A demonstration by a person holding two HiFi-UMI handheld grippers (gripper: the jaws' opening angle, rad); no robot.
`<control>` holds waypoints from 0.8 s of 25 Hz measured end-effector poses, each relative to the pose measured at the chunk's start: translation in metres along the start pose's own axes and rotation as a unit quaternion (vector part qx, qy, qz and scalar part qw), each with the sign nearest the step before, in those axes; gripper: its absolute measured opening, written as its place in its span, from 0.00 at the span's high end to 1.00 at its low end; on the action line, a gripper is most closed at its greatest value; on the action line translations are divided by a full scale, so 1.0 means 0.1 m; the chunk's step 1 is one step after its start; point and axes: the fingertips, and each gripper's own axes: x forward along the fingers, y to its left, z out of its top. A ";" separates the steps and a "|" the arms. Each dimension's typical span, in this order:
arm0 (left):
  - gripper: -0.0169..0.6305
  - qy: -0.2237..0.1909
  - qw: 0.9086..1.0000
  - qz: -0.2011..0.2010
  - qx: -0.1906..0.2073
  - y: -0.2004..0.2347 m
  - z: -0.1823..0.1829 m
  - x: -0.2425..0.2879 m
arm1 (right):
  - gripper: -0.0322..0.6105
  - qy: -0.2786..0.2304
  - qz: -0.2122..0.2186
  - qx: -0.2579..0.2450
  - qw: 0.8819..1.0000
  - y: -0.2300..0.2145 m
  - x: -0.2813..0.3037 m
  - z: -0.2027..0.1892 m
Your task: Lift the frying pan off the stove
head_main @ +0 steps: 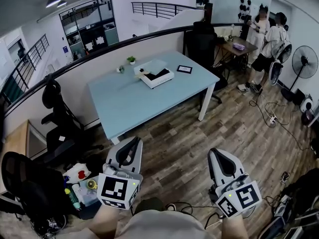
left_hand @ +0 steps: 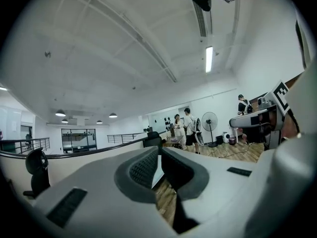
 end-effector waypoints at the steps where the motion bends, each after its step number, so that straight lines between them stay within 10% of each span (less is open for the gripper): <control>1: 0.94 0.000 1.000 -0.001 -0.004 -0.03 0.00 0.02 | 0.95 0.001 0.002 0.002 1.000 -0.03 -0.01 -0.02; 3: 0.65 -0.001 1.000 -0.001 -0.013 -0.08 -0.01 0.07 | 0.95 0.003 0.006 0.007 1.000 -0.08 -0.02 -0.03; 6: 0.49 0.000 1.000 0.008 -0.010 -0.08 0.01 0.12 | 0.95 0.002 0.011 0.016 1.000 -0.14 -0.02 -0.03; 20: 0.41 0.015 1.000 0.009 0.015 0.12 -0.12 0.75 | 0.95 0.022 0.009 0.024 0.999 -0.58 0.51 -0.26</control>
